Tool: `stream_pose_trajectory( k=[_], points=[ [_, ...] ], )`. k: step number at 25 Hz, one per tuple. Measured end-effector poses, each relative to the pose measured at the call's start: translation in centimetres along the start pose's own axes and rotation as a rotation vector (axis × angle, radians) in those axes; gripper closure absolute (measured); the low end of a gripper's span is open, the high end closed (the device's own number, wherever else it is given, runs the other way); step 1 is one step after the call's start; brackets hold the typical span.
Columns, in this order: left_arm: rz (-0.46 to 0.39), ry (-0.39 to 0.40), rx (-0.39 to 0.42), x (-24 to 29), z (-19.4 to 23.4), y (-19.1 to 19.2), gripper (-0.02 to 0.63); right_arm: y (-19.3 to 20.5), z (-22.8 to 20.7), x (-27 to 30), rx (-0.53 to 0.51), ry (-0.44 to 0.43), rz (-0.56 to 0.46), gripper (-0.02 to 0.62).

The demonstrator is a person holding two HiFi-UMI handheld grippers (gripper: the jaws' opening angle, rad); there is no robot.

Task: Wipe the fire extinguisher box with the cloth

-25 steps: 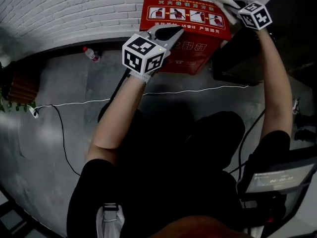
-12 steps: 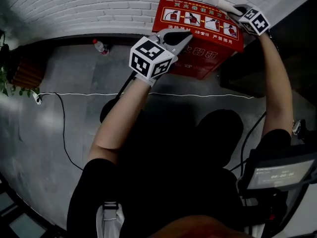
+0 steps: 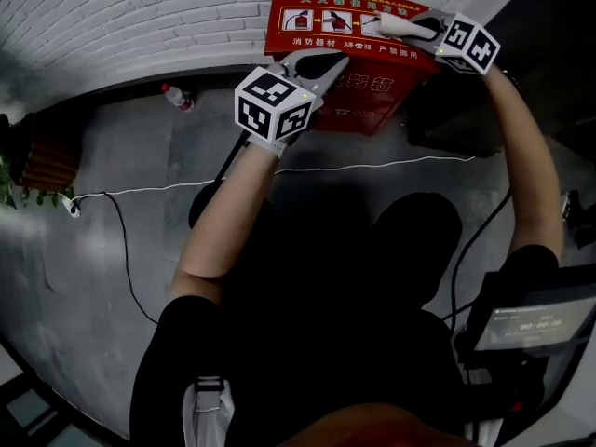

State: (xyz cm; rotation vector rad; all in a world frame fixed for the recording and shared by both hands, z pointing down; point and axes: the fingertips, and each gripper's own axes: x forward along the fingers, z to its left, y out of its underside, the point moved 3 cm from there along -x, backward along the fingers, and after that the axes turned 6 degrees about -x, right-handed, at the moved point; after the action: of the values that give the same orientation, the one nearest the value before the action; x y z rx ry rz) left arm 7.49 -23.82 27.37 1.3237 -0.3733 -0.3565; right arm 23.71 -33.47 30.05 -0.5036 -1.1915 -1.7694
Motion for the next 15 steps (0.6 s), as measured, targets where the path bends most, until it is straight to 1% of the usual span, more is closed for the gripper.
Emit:
stream_pose_trajectory(
  k=[6, 10, 12, 15],
  points=[
    [-0.01, -0.004, -0.004, 0.1, 0.0, 0.1, 0.603, -1.5, 5.1, -0.8, -0.046, -0.111, -0.028, 0.508],
    [-0.011, -0.013, -0.004, -0.4, 0.2, 0.0, 0.603, -1.7, 6.0, -1.0, -0.045, -0.148, -0.026, 0.508],
    [-0.014, -0.017, -0.001, -1.0, 0.5, -0.3, 0.603, -1.9, 5.0, -1.3, -0.031, -0.133, -0.035, 0.507],
    [-0.02, -0.03, 0.002, -1.9, 1.2, -0.9, 0.603, -2.9, 2.2, -1.6, -0.019, -0.067, -0.042, 0.506]
  ],
)
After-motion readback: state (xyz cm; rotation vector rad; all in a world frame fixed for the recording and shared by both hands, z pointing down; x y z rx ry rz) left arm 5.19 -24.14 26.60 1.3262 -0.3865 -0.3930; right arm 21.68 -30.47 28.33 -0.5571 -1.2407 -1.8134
